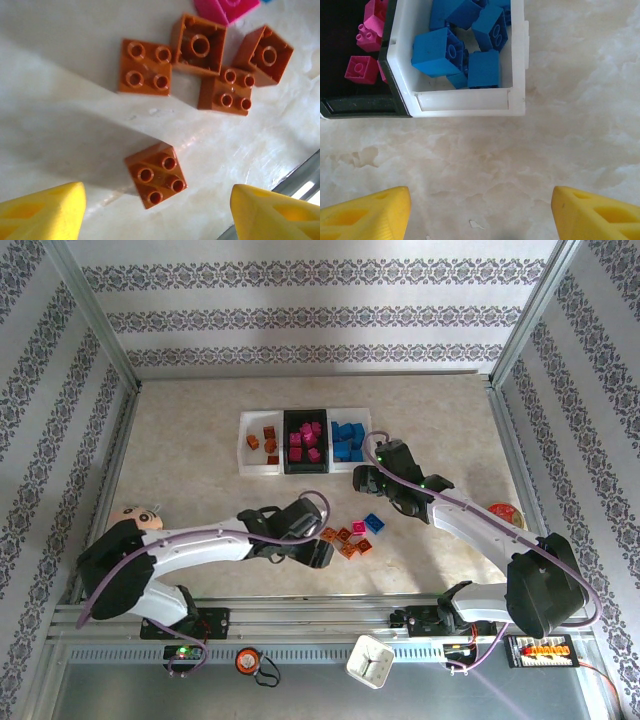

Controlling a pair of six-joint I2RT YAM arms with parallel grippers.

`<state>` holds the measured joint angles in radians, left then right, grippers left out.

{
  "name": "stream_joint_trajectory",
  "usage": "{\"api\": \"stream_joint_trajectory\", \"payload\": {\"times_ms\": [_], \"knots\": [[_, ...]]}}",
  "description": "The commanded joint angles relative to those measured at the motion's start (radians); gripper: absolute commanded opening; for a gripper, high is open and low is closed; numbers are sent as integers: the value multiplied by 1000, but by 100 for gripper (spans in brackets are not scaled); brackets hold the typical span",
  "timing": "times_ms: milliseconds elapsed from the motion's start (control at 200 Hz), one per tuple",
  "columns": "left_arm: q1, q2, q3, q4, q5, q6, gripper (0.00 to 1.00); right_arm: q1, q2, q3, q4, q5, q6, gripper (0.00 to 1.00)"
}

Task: Sort the legos into containers by color
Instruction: Pick up the lego from the middle-left of the table.

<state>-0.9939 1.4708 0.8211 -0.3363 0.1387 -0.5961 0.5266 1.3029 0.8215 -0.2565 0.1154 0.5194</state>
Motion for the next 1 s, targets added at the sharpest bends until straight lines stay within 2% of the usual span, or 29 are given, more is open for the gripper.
{"api": "stream_joint_trajectory", "payload": {"times_ms": [0, 235, 340, 460, 595, 680, 794, 909, 994], "knots": [[-33, 79, 52, 10, -9, -31, 74, 6, -9, -17, 10, 0, 13, 74], [-37, 188, 98, -50, -59, 4, 56, 0, -56, -37, 3, 6, 7, 75], [-37, 221, 116, -55, -55, 15, 45, -3, -66, -42, 5, 8, 6, 74], [-37, 206, 108, -52, -65, 15, 32, -7, -64, -45, 3, 6, 4, 75], [-24, 161, 93, -76, -117, 25, 26, -11, -63, -44, 5, 3, 4, 74], [39, 99, 61, -74, -126, 34, 24, -13, -63, -44, 6, 1, 6, 74], [166, -10, 43, -75, -160, 74, 24, -13, -59, -45, 10, 0, 9, 75], [343, -79, 70, -41, -174, 116, 24, -14, -54, -48, 13, -1, 12, 74], [479, -64, 110, 21, -134, 122, 24, -14, -50, -49, 14, -2, 13, 74]]}}
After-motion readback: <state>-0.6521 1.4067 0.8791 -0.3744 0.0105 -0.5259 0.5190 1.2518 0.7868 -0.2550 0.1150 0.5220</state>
